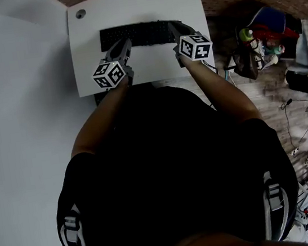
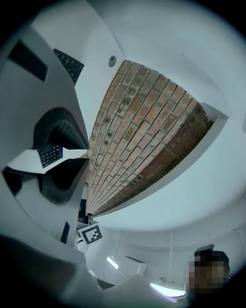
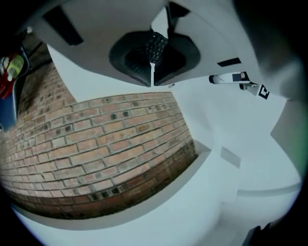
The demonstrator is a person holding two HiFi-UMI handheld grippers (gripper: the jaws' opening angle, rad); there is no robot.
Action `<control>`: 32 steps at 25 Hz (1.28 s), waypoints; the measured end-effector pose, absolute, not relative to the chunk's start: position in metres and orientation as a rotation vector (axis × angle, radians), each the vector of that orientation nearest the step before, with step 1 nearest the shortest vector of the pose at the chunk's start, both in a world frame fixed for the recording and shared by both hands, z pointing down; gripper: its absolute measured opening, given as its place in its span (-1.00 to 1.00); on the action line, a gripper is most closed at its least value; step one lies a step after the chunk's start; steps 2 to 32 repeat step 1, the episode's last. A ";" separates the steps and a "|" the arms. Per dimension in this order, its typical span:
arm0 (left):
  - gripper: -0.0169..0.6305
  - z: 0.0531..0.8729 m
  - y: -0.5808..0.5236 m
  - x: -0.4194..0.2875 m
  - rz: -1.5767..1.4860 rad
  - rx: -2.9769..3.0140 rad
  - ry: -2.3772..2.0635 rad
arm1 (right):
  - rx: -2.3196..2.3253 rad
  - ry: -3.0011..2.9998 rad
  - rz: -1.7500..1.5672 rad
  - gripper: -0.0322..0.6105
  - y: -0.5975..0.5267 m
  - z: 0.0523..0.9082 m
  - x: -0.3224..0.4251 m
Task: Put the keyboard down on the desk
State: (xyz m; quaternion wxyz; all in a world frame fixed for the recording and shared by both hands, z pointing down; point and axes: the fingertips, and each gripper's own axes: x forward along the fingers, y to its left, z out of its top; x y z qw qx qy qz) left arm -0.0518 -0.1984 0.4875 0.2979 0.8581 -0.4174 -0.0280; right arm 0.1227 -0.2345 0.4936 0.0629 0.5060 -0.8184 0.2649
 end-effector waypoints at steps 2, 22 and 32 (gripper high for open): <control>-0.73 0.483 -0.195 -0.048 -0.069 2.296 -1.106 | 1.509 -2.487 0.737 -0.75 -0.232 0.486 0.121; -0.73 0.483 -0.195 -0.048 -0.069 2.296 -1.106 | 1.509 -2.487 0.737 -0.75 -0.232 0.486 0.121; -0.73 0.483 -0.195 -0.048 -0.069 2.296 -1.106 | 1.509 -2.487 0.737 -0.75 -0.232 0.486 0.121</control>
